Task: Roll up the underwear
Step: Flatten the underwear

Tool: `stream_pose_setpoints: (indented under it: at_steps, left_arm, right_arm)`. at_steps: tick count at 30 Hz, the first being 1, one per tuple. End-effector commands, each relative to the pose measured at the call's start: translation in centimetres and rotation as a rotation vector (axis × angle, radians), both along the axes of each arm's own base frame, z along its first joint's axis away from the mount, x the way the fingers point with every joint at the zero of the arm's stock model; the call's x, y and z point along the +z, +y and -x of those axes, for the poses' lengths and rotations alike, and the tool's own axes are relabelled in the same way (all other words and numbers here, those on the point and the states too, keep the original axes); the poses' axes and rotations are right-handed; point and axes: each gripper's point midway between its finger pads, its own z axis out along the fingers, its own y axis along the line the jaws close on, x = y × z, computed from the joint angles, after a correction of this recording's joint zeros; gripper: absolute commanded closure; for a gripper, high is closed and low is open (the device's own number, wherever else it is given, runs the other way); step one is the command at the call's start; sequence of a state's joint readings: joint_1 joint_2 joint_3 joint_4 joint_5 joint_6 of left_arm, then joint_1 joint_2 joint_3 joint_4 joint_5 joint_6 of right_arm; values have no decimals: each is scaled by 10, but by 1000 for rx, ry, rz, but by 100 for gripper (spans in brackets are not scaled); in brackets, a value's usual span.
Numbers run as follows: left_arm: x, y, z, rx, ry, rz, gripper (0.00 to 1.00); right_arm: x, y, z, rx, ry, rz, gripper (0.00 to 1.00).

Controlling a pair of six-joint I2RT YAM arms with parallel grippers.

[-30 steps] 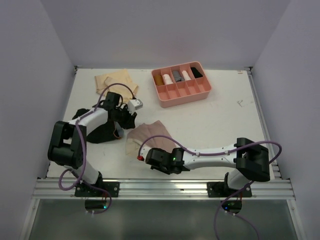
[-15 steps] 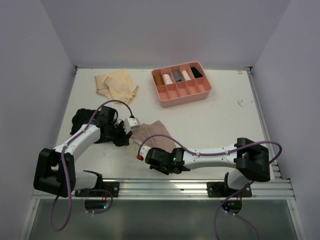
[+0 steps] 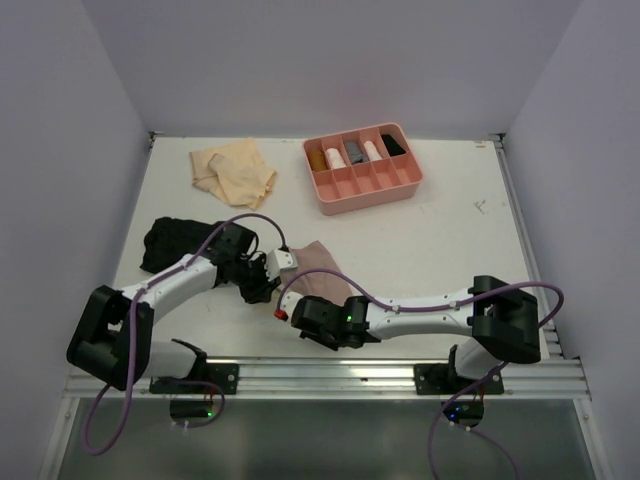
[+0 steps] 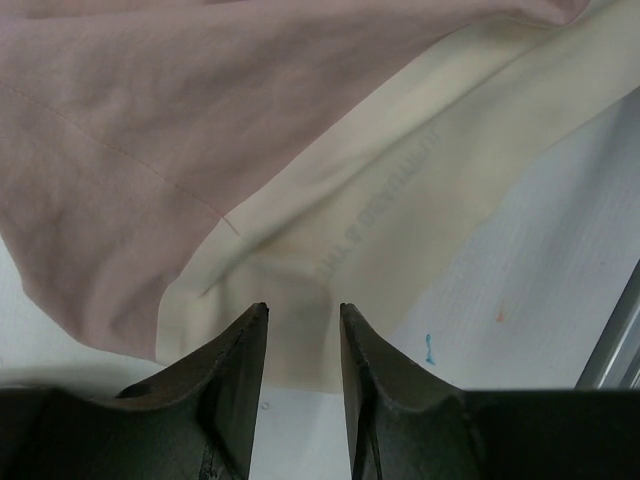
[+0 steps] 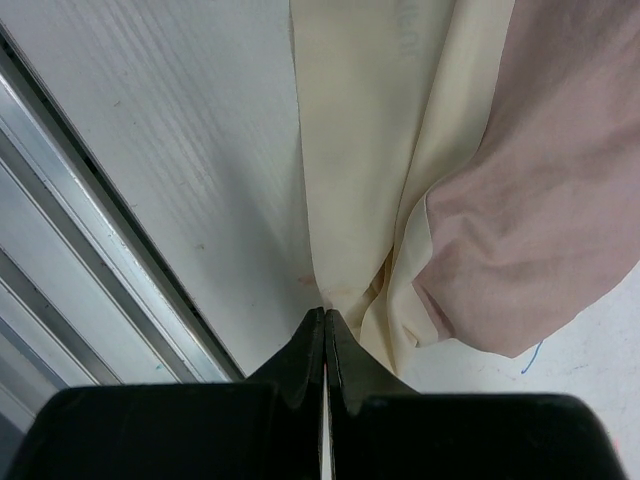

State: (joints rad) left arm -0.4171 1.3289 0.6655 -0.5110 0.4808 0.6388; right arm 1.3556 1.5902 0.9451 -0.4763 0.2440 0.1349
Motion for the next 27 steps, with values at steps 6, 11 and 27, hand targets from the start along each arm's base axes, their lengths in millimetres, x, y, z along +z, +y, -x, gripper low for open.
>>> stream_pose_setpoints:
  at_steps: [6,11,27]
  left_arm:
    - [-3,-12,-6,-3,-6,21,61]
    - [-5,-18,-10,12,2,27,62]
    - [-11,-19,-29,111,-35,6,88]
  right_arm:
    - [4,7,-1,-11,-5,-44,100]
    - [2,7,-1,-8,-3,-41,100]
    - [1,3,0,-9,0,-39,100]
